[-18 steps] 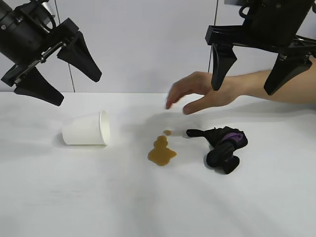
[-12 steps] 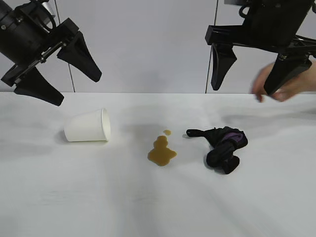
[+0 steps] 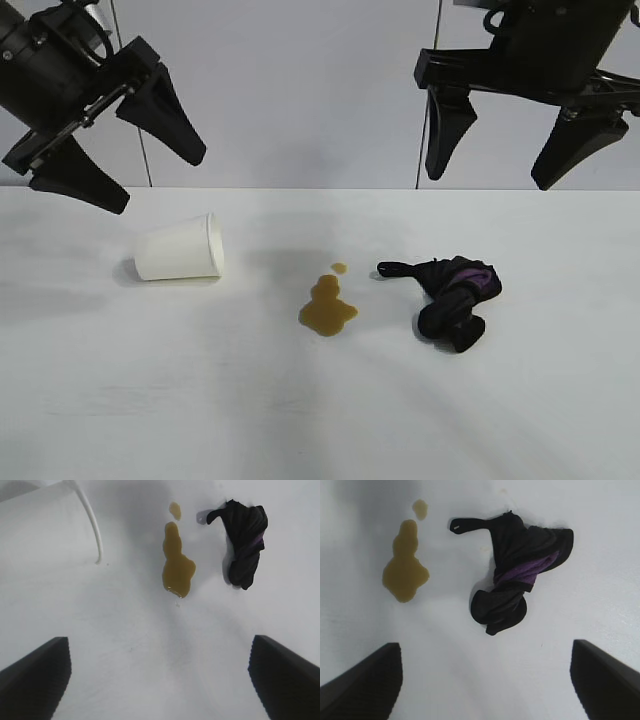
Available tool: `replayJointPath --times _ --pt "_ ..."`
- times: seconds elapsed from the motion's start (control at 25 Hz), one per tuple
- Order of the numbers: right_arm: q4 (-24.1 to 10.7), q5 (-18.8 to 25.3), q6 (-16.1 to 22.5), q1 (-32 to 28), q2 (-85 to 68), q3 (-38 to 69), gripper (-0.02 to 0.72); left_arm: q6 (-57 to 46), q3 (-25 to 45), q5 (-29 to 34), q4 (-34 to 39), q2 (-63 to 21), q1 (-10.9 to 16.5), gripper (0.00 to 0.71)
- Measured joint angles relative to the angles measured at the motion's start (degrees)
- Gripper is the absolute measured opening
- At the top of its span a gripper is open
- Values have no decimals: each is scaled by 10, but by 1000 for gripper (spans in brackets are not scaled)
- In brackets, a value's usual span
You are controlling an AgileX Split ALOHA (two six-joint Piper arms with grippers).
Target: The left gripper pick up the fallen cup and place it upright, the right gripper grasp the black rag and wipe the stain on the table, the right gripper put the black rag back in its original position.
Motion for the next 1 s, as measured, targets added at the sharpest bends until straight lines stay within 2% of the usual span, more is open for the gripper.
replayJointPath --times 0.08,0.16,0.32,0.52,0.72,1.0 --pt "0 0 0 0 0 0 631 6 -1 3 5 0 0 693" --pt "0 0 0 0 0 0 631 49 -10 4 46 0 -5 693" --pt "0 -1 0 0 0 0 631 166 -26 -25 206 0 -39 693" --pt "0 -4 0 0 0 0 631 195 -27 -111 397 21 -92 693" --pt "0 -9 -1 0 0 0 631 196 -28 -168 432 73 -114 693" --pt "0 -15 -4 0 0 0 631 229 -29 -197 444 114 -115 693"
